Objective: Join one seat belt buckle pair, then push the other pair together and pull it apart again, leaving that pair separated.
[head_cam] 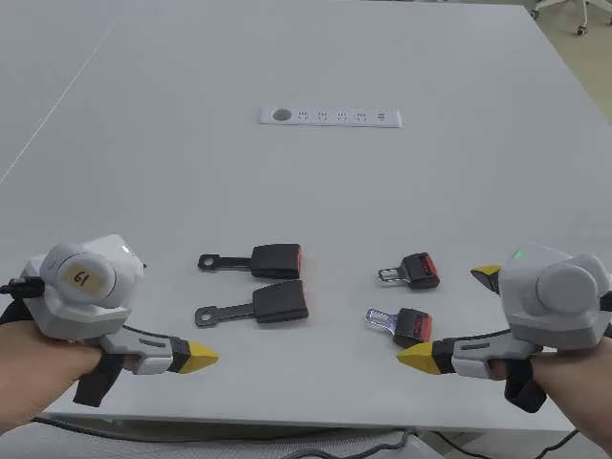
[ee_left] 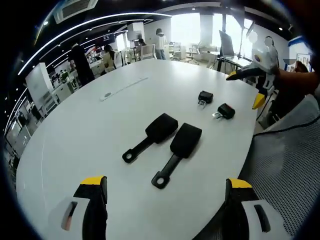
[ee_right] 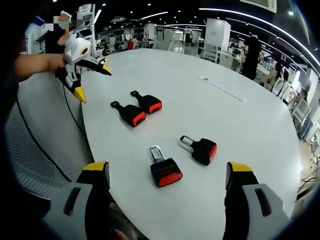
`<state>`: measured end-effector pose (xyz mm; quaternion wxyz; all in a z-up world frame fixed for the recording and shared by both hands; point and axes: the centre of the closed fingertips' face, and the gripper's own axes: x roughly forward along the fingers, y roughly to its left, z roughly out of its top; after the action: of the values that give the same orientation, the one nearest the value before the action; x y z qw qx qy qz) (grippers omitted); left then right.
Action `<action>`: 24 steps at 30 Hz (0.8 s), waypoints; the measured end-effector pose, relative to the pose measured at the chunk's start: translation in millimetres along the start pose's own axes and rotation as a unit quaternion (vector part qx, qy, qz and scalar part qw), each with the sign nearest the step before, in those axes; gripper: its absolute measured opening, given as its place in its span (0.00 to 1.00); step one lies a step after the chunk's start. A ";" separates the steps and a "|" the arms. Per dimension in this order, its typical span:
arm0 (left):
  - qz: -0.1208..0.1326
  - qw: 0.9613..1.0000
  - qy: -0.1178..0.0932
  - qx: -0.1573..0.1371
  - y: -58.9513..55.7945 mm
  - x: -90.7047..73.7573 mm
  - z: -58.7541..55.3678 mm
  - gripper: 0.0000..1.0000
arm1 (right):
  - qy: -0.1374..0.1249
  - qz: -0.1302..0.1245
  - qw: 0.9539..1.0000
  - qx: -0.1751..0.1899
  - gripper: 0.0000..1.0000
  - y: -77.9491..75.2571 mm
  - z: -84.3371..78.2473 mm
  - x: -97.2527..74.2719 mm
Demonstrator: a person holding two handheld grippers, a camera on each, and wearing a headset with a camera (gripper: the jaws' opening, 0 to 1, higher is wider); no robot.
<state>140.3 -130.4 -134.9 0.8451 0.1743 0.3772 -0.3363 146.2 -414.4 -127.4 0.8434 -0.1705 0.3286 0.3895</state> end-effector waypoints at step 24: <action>0.007 1.000 0.006 0.005 0.5 -2.4 -2.3 1.00 | 0.001 -0.003 1.000 0.006 0.96 2.3 -3.5 -0.9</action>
<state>138.3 -127.8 -134.5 0.8442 0.1834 0.3793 -0.3314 142.6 -415.3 -129.4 0.8454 -0.1665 0.3313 0.3846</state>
